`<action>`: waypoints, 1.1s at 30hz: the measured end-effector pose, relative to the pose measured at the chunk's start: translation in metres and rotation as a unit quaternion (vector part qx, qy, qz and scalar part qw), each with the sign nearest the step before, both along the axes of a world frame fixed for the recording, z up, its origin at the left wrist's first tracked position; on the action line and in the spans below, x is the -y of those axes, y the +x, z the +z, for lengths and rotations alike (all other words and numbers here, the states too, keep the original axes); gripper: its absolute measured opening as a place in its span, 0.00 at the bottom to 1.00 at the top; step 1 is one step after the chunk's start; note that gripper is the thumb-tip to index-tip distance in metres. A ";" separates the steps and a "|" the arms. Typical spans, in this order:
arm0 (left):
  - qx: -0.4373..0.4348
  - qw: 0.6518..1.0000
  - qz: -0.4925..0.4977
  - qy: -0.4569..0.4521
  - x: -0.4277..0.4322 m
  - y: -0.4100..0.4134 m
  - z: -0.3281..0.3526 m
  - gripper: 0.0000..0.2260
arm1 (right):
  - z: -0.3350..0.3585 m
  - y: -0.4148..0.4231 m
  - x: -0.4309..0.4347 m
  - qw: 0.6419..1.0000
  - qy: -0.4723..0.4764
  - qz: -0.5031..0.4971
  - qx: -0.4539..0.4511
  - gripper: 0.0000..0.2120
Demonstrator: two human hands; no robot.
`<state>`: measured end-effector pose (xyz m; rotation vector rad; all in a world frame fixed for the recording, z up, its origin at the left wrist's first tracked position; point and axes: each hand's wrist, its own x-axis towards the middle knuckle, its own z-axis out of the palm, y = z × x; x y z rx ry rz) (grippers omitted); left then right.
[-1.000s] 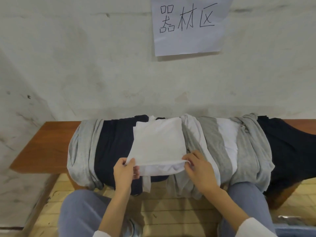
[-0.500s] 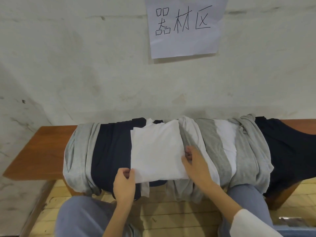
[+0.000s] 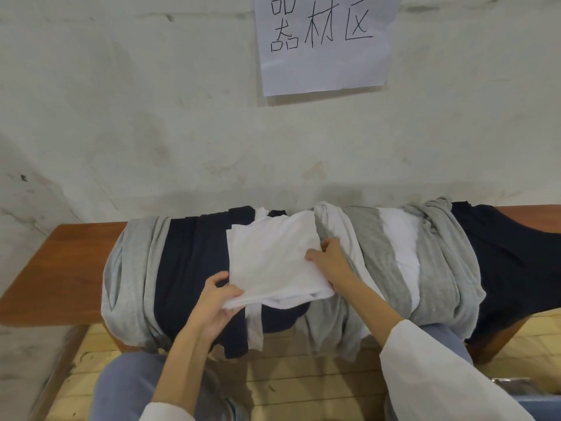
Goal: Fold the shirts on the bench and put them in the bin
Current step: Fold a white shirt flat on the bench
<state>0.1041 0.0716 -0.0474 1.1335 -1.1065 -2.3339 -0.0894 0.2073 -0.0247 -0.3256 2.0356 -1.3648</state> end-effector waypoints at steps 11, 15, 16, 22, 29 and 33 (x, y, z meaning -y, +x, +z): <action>0.068 0.961 -0.234 -0.133 0.049 -0.024 0.009 0.21 | 0.001 -0.013 0.004 0.995 0.034 0.098 -0.007 0.23; 0.026 0.972 -0.212 -0.100 0.046 -0.029 0.027 0.33 | 0.013 -0.009 -0.003 0.998 -0.001 0.067 -0.002 0.25; 0.019 0.971 -0.210 -0.111 0.043 -0.033 0.036 0.35 | 0.019 -0.010 -0.008 0.999 -0.012 0.053 0.000 0.25; -0.011 0.916 -0.312 -0.253 -0.020 -0.094 0.100 0.34 | 0.058 -0.016 -0.098 0.994 -0.043 -0.044 -0.092 0.28; -0.011 0.724 -0.517 -0.456 -0.195 -0.191 0.096 0.36 | 0.034 -0.004 -0.289 0.957 -0.002 -0.247 -0.152 0.32; -0.030 0.590 -0.634 -0.499 -0.314 -0.227 0.064 0.36 | 0.001 0.017 -0.391 0.930 0.018 -0.349 -0.112 0.33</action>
